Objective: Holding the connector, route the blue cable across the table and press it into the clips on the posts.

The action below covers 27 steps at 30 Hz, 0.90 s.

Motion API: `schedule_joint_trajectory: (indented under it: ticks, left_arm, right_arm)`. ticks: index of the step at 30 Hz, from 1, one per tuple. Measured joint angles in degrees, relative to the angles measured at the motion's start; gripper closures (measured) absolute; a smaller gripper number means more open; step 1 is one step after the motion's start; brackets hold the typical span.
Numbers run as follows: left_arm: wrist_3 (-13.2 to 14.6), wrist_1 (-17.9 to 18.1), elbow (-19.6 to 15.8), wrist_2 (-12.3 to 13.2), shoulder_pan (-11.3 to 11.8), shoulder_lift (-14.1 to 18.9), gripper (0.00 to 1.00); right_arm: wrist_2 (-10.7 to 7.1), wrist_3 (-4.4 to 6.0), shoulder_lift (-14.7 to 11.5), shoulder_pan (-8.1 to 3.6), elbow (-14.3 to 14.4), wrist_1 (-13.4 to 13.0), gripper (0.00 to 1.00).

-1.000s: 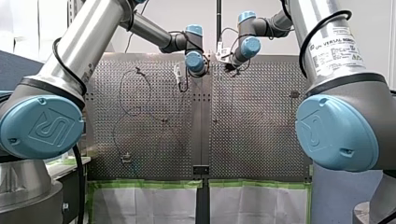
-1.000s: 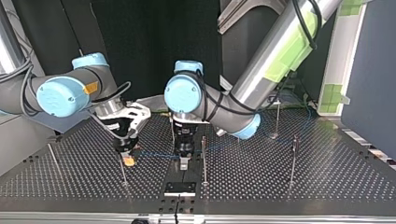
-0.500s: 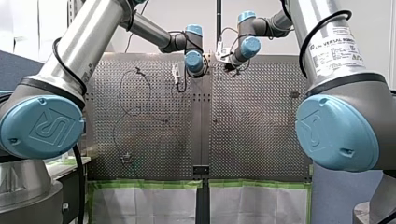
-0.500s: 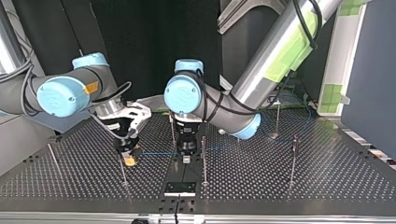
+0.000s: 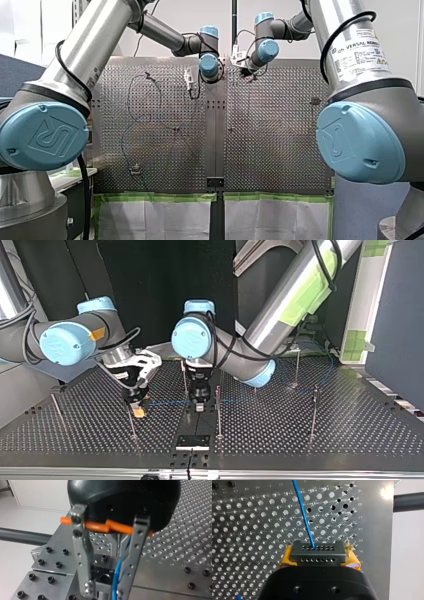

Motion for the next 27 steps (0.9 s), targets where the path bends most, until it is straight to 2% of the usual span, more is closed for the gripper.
schedule_joint_trajectory:
  ticks: [1, 2, 3, 4, 5, 7, 8, 9, 10, 11, 12, 13, 14, 17, 27]
  left_arm:
    - [-0.03, -0.18, 0.0, -0.06, -0.07, 0.03, 0.8]
    - [-0.04, -0.27, 0.01, -0.05, -0.13, 0.04, 0.71]
    - [-0.06, -0.35, 0.01, -0.04, -0.2, 0.03, 0.71]
    - [-0.06, -0.42, 0.01, -0.04, -0.28, 0.02, 0.6]
    - [-0.07, -0.46, 0.01, -0.05, -0.34, 0.03, 0.57]
    - [-0.05, -0.65, 0.02, -0.19, -0.49, 0.03, 0.57]
    - [-0.03, -0.73, 0.02, -0.39, -0.56, 0.03, 0.65]
    - [-0.02, -0.8, 0.02, -0.66, -0.64, 0.03, 0.65]
    - [-0.01, -0.86, 0.03, -1.09, -0.73, 0.03, 0.7]
    - [0.0, -0.89, 0.03, -1.48, -0.8, 0.03, 0.76]
    - [0.0, -0.91, 0.03, -1.89, -0.86, 0.04, 0.9]
    - [0.0, -0.93, 0.03, -2.46, -0.97, 0.05, 0.9]
    - [0.0, -0.94, 0.03, -2.93, -1.04, 0.05, 0.98]
    - [-0.06, -0.95, 0.03, -4.11, -1.24, 0.05, 0.98]
    - [-1.0, -1.44, -0.06, -5.53, -1.75, 0.07, 0.98]
  right_arm:
    - [0.04, 0.0, 0.0, -0.03, 0.0, 0.0, 1.0]
    - [0.02, 0.01, 0.0, -0.08, 0.0, -0.01, 1.0]
    - [0.0, 0.01, 0.0, -0.06, 0.0, 0.0, 1.0]
    - [-0.01, 0.01, 0.0, -0.06, 0.0, 0.0, 1.0]
    - [0.0, 0.0, 0.0, -0.06, 0.01, 0.0, 1.0]
    - [-0.01, -0.02, 0.0, -0.02, 0.01, 0.0, 1.0]
    - [-0.01, -0.03, 0.0, -0.01, 0.01, 0.0, 1.0]
    - [-0.01, -0.04, 0.0, -0.01, 0.0, 0.0, 1.0]
    - [-0.01, -0.05, 0.0, -0.01, 0.0, 0.0, 1.0]
    - [-0.01, -0.05, 0.0, -0.01, 0.0, 0.0, 1.0]
    - [-0.01, -0.06, 0.0, -0.02, 0.0, 0.0, 1.0]
    - [-0.01, -0.06, 0.0, -0.02, 0.0, 0.0, 1.0]
    - [-0.01, -0.06, 0.0, -0.03, 0.0, 0.0, 1.0]
    - [-0.01, -0.1, 0.01, -0.03, 0.0, 0.0, 1.0]
    - [0.06, -0.3, 0.05, 0.2, 0.58, -0.07, 1.0]
